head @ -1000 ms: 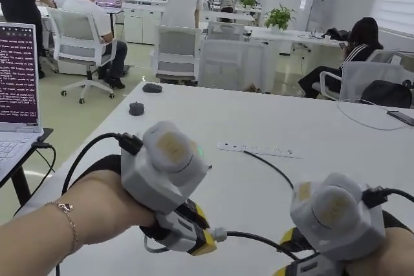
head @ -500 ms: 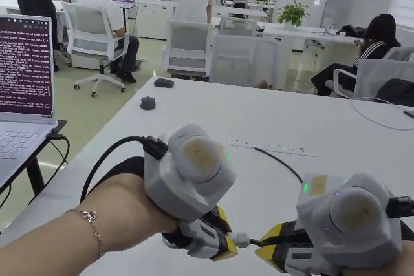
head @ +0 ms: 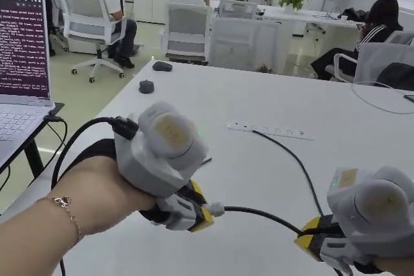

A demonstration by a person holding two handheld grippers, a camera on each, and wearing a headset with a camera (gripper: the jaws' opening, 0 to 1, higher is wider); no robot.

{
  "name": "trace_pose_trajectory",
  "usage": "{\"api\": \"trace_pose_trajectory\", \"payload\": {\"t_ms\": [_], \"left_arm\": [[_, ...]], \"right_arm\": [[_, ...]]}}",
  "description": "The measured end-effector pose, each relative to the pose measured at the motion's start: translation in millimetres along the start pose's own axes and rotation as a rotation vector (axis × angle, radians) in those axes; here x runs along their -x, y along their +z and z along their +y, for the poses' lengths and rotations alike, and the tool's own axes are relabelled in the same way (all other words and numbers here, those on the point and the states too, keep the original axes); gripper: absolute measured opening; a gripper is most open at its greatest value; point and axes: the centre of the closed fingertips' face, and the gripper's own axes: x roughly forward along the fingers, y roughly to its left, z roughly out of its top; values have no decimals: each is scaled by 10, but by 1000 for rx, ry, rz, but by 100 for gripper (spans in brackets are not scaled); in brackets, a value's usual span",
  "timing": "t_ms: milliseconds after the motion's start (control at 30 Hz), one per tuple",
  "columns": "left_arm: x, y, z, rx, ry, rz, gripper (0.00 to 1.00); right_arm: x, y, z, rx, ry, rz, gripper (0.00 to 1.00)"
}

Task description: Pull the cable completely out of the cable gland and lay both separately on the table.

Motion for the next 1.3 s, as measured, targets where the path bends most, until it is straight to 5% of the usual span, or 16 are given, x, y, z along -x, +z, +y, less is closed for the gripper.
{"api": "trace_pose_trajectory", "payload": {"t_ms": [33, 67, 133, 233, 300, 533, 867, 933, 1000, 1100, 1133, 1233, 1300], "left_arm": [[3, -15, 14, -17, 15, 14, 16], [2, -34, 21, -32, 23, 30, 16], [-2, -39, 0, -37, 21, 39, 16], [-2, -25, -57, -45, 9, 38, 16], [-19, -11, -94, -46, 0, 38, 16], [-35, 46, -93, -65, 5, 33, 16], [-16, 186, -170, -93, -12, -5, 16], [-24, 208, -186, -102, -15, -9, 16], [-32, 193, -205, -118, -24, 1, 16], [-24, 190, -173, -121, -15, -3, 16], [-10, 205, -166, -108, -19, -16, 16], [7, 224, -158, -82, -27, -35, 16], [5, 141, -97, -115, 2, 5, 16]], "right_arm": [[-4, -111, -26, 5, -18, 73, 9], [-13, -115, -43, 11, -32, 71, 15], [-10, -52, -5, 0, -18, 31, 25], [78, 260, 192, -142, 89, -87, 27], [132, 494, 265, -64, 113, -149, 29], [108, 822, 447, 31, 156, -165, 31], [31, 937, 492, 160, 140, -162, 32], [16, 900, 478, 219, 136, -143, 23], [13, 869, 381, 277, 83, -128, 2], [-1, 781, 331, 199, 79, -100, 2], [0, 804, 333, 176, 85, -133, 2], [25, 783, 326, 188, 87, -142, 2], [18, 714, 271, 205, 67, -112, 2]]}}
